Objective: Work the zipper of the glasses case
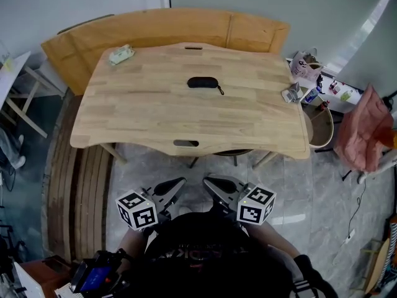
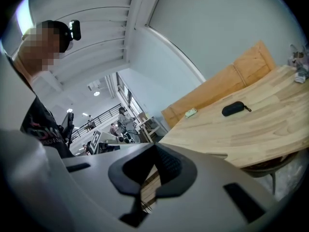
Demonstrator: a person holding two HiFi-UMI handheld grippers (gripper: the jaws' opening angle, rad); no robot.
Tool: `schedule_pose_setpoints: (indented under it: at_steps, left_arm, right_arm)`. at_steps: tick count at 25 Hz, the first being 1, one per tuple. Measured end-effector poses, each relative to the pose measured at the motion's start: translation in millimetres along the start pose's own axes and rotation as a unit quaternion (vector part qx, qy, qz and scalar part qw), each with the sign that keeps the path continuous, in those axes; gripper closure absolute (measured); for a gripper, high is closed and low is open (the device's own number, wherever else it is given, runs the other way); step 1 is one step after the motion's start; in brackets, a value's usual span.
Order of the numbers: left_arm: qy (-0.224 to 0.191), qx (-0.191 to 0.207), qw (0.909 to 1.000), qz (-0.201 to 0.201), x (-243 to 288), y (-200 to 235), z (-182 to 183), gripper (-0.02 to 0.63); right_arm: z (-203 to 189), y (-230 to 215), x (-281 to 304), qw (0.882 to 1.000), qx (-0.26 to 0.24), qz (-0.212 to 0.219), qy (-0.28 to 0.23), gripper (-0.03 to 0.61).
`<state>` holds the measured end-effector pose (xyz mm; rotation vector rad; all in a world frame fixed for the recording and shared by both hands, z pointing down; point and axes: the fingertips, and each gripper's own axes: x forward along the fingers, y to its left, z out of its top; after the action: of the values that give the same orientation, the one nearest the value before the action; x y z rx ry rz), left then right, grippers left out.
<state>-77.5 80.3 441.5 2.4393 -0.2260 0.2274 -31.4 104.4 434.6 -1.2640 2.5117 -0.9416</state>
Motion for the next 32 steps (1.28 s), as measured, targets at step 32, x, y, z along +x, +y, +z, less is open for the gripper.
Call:
schedule_pose_setpoints:
  at_steps: [32]
  left_arm:
    - [-0.022, 0.001, 0.9997, 0.011, -17.7, 3.0, 7.0, 0.603]
  right_arm:
    - [-4.9, 13.3, 17.8, 0.999, -0.009, 0.022, 0.029, 0.565]
